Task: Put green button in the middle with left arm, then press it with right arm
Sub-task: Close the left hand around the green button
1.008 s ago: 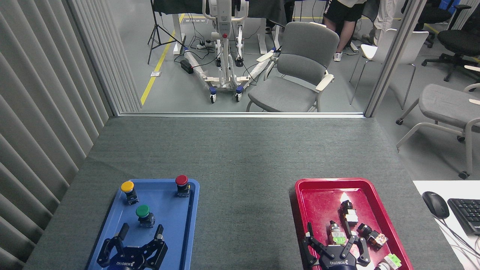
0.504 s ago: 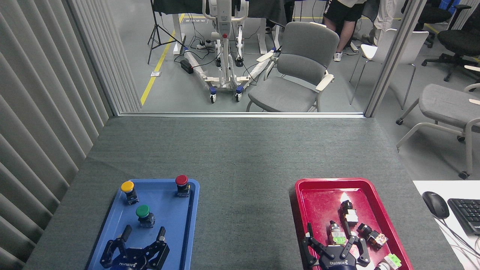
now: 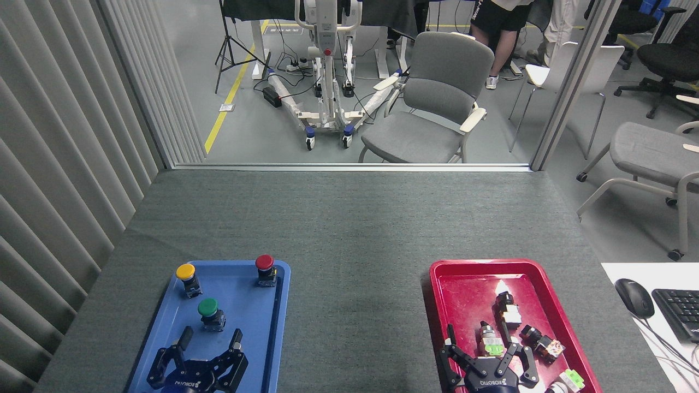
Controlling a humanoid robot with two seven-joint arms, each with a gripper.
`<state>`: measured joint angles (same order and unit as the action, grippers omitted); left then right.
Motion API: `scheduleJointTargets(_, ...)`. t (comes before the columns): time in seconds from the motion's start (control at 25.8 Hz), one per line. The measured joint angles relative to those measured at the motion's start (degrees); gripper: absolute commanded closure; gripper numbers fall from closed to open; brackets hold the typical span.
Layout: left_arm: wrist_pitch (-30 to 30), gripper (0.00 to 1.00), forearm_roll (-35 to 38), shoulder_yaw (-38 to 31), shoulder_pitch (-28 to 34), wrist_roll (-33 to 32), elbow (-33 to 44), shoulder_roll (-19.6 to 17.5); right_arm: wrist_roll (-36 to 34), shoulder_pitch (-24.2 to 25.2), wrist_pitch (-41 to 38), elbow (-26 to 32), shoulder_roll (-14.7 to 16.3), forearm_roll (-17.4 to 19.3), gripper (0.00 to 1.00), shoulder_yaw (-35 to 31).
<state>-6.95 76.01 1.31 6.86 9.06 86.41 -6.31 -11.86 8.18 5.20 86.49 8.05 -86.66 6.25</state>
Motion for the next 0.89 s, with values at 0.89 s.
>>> scheduleJointTargets(0.89,0.4,0.01,0.1,0.1,-3.8,-0.1,-6.9,-0.5,0.1,0.0,0.0,0.0,-0.1,0.0,0.00,0.2)
